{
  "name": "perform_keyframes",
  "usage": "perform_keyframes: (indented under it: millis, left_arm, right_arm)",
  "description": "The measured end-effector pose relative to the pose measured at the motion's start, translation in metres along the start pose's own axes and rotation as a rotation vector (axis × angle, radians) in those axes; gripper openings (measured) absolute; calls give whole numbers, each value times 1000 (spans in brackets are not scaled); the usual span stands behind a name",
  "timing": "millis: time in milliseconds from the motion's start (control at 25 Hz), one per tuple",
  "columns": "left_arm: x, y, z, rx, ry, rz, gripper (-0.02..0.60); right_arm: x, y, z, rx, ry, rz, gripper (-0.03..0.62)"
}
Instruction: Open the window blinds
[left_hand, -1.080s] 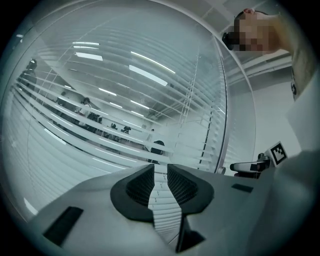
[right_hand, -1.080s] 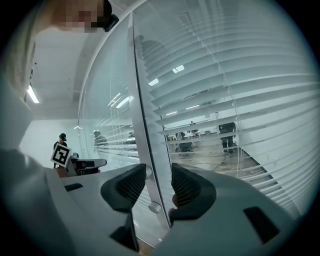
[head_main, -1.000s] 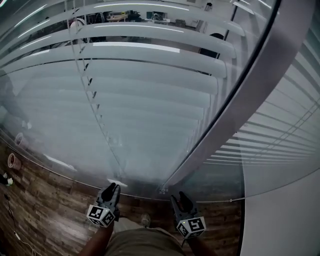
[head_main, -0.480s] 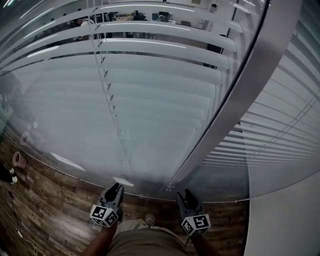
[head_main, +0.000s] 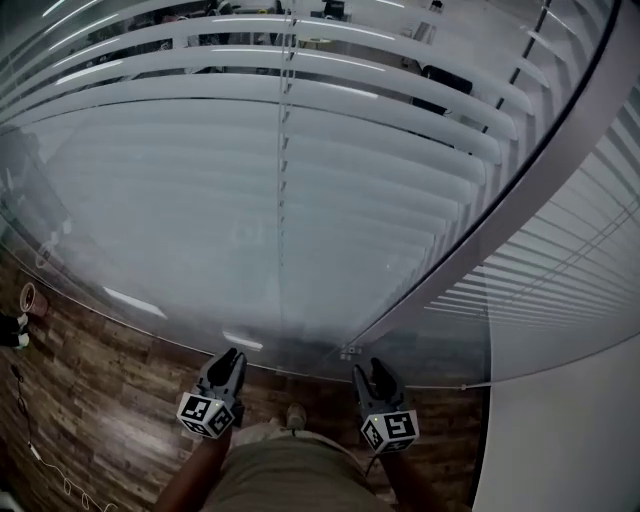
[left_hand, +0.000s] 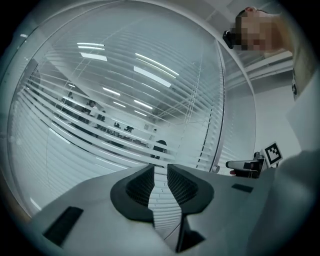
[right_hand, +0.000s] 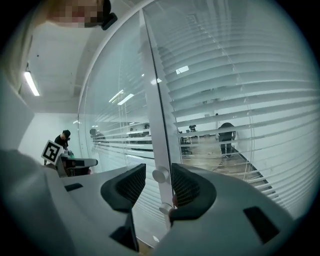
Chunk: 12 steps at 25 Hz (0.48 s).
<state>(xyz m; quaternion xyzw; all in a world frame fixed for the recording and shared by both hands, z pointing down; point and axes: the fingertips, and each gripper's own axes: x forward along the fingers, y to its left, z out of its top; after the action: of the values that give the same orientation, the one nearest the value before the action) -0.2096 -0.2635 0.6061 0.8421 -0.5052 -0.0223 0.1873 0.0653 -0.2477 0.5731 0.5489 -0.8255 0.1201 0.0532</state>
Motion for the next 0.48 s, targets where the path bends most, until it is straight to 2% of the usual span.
perform_keyframes:
  millis: [160, 360, 480]
  left_arm:
    - [0, -5, 21, 3, -11, -25, 94]
    - [-9, -8, 27, -8, 0, -46, 94]
    - [-13, -8, 34, -15, -3, -58, 94]
  right_arm:
    - [9, 8, 5, -73, 50, -35, 167]
    - [23, 1, -2, -67, 97, -148, 167]
    - [30, -1, 9, -57, 88, -191, 167]
